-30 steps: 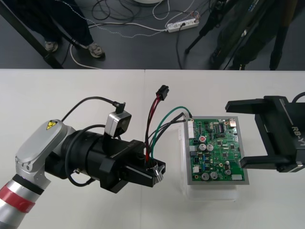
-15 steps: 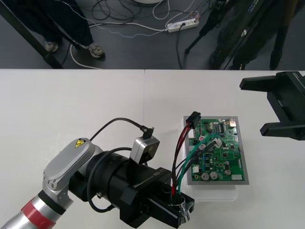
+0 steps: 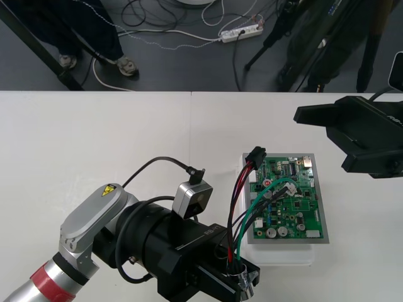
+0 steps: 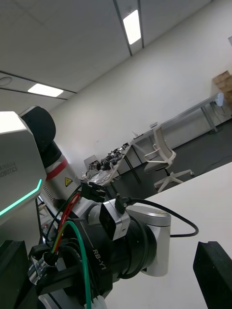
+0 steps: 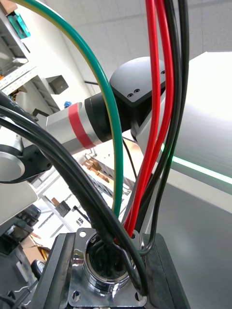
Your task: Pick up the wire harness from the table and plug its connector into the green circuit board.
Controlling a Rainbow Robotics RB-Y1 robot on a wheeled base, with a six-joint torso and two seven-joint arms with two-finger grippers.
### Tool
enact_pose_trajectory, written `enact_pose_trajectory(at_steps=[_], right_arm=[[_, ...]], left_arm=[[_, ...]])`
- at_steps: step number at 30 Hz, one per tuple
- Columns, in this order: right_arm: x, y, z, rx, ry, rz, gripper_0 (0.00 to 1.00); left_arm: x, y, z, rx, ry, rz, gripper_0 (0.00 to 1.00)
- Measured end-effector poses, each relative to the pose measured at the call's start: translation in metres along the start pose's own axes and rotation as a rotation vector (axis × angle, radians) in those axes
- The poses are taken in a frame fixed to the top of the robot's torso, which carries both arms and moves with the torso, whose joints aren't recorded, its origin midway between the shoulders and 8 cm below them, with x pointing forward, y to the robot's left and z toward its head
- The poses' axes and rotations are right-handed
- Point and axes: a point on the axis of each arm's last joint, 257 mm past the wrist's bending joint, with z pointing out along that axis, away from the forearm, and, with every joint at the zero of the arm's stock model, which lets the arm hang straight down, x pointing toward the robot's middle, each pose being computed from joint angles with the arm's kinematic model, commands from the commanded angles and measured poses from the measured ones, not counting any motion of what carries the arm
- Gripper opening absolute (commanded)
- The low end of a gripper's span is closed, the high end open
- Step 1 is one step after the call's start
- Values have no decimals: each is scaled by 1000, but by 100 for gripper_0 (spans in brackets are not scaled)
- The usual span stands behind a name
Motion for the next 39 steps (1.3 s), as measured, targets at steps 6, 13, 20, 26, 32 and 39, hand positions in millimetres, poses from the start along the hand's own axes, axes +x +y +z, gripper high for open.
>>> enact_pose_trajectory(at_steps=[6, 13, 20, 26, 32, 39], right_arm=[[-1, -1, 8, -29, 9, 4, 100], [-2, -8, 19, -72, -2, 37, 100], [-10, -11, 37, -120, -56, 30, 100], [-6, -8, 54, -173, -62, 46, 100], [5, -4, 66, -209, -40, 78, 100], [7, -4, 67, -214, -36, 81, 100]], left_arm=[[-1, -1, 0, 3, -4, 0, 0], [-1, -1, 0, 3, -5, 0, 0], [-1, -1, 0, 3, -5, 0, 0], [-1, -1, 0, 3, -5, 0, 0], [-1, -1, 0, 3, -5, 0, 0], [-1, -1, 0, 3, -5, 0, 0]])
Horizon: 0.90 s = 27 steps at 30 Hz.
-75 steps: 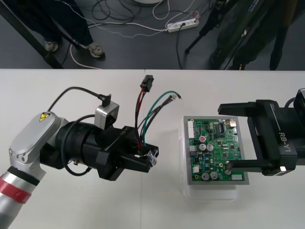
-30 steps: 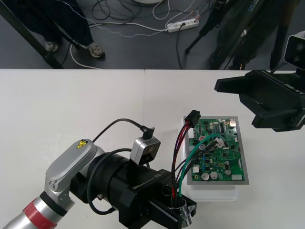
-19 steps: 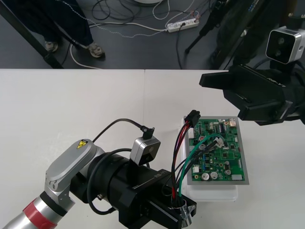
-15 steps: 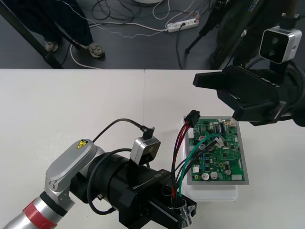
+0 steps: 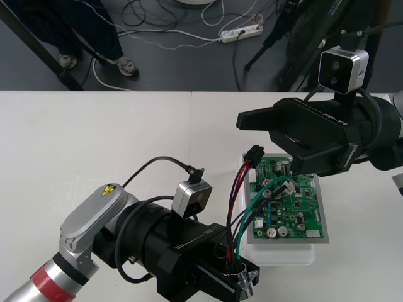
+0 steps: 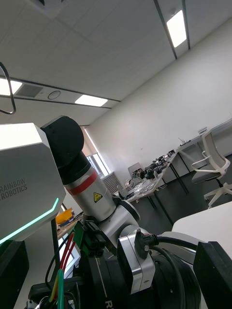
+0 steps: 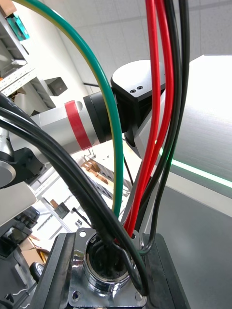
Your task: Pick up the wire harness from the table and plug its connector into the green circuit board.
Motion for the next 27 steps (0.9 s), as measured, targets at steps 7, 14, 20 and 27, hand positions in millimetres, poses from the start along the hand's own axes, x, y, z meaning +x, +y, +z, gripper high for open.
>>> enact_pose_trajectory(at_steps=[7, 14, 20, 27], right_arm=[[4, 1, 4, -15, 2, 16, 100], [8, 5, 11, -48, -9, 40, 100], [6, 7, 13, -60, -21, 38, 100], [-1, 15, 16, -87, -36, 28, 100]], left_arm=[[0, 0, 0, 0, 0, 0, 0], [0, 0, 0, 0, 0, 0, 0], [0, 0, 0, 0, 0, 0, 0], [0, 0, 0, 0, 0, 0, 0]])
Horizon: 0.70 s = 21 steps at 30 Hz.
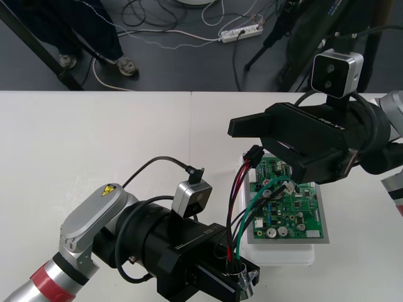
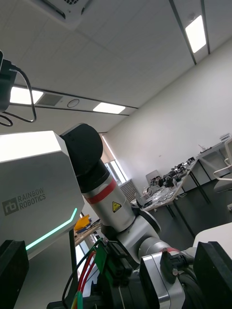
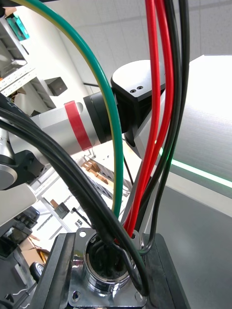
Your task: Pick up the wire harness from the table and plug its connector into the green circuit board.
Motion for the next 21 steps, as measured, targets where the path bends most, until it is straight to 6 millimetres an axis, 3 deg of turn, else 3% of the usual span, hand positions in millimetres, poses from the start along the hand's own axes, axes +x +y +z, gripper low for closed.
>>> enact_pose_trajectory(at_steps=[13, 14, 15, 17, 21], right_arm=[[0, 2, 1, -6, 1, -2, 100], [0, 2, 1, -6, 1, -2, 95], [0, 2, 1, -6, 1, -2, 61], [0, 2, 1, -6, 1, -2, 29], [0, 2, 1, -6, 1, -2, 0]], left_arm=[[0, 0, 0, 0, 0, 0, 0], [0, 0, 0, 0, 0, 0, 0], [0, 0, 0, 0, 0, 0, 0], [0, 0, 0, 0, 0, 0, 0], [0, 0, 0, 0, 0, 0, 0]])
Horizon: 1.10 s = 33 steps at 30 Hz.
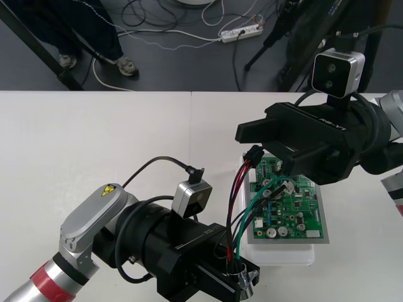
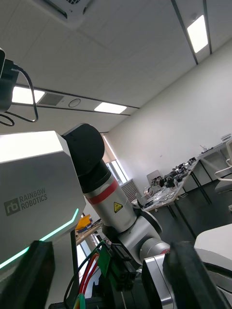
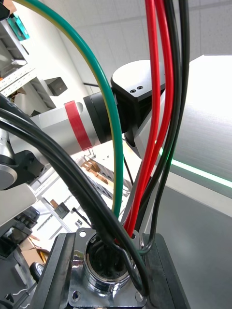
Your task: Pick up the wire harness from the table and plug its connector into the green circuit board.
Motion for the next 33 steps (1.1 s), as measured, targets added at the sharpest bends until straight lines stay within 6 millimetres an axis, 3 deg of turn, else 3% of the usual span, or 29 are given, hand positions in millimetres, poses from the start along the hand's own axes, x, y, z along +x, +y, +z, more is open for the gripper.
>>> enact_pose_trajectory(at_steps=[24, 25, 26, 27, 28, 30, 33], right_arm=[[0, 0, 0, 0, 0, 0, 0], [0, 0, 0, 0, 0, 0, 0], [0, 0, 0, 0, 0, 0, 0], [0, 0, 0, 0, 0, 0, 0], [0, 0, 0, 0, 0, 0, 0], [0, 0, 0, 0, 0, 0, 0], [0, 0, 0, 0, 0, 0, 0]], left_arm=[[0, 0, 0, 0, 0, 0, 0], [0, 0, 0, 0, 0, 0, 26], [0, 0, 0, 0, 0, 0, 41], [0, 0, 0, 0, 0, 0, 64], [0, 0, 0, 0, 0, 0, 82], [0, 0, 0, 0, 0, 0, 96], [0, 0, 0, -1, -1, 0, 100]])
